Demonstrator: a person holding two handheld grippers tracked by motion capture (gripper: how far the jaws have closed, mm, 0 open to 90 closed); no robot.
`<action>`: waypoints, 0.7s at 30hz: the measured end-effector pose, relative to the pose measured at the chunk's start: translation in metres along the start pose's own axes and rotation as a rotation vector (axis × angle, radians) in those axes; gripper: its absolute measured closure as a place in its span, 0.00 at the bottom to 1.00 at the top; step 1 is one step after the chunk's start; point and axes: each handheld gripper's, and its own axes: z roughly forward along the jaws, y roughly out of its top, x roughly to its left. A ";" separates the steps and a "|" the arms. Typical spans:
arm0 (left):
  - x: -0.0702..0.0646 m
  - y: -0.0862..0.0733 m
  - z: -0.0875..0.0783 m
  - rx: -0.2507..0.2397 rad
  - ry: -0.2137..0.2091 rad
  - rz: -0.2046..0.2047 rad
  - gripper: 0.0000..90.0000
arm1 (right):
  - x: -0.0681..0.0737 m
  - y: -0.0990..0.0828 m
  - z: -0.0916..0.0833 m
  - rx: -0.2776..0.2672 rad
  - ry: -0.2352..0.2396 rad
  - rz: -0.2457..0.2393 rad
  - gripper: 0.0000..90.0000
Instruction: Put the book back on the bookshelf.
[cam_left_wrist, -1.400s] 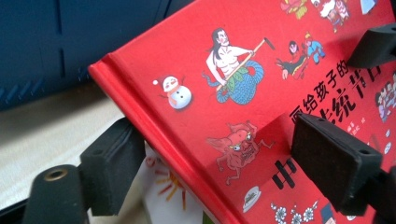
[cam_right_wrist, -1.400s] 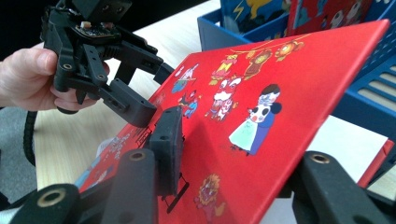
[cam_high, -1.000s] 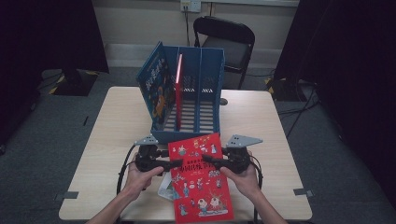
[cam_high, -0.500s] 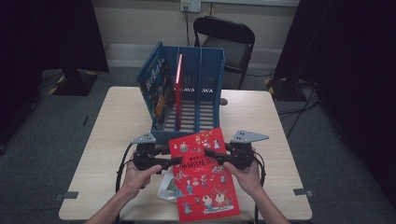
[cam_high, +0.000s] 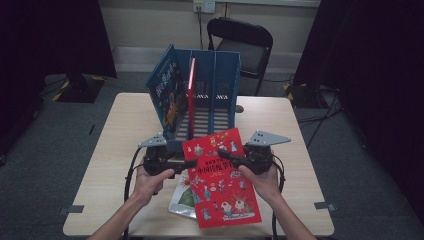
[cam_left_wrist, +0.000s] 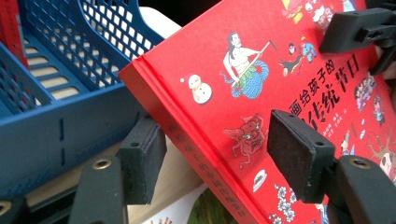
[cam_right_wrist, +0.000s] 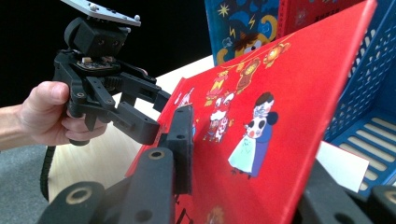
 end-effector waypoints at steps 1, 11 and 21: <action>0.000 0.000 0.000 -0.001 0.001 0.000 0.42 | -0.001 0.000 0.000 0.000 0.000 0.002 0.75; 0.001 0.005 0.003 -0.027 -0.023 -0.009 0.44 | -0.004 -0.002 -0.003 -0.011 -0.009 0.000 0.74; -0.007 0.028 -0.005 -0.081 -0.013 0.041 0.44 | 0.002 0.004 -0.010 -0.116 -0.019 -0.051 0.77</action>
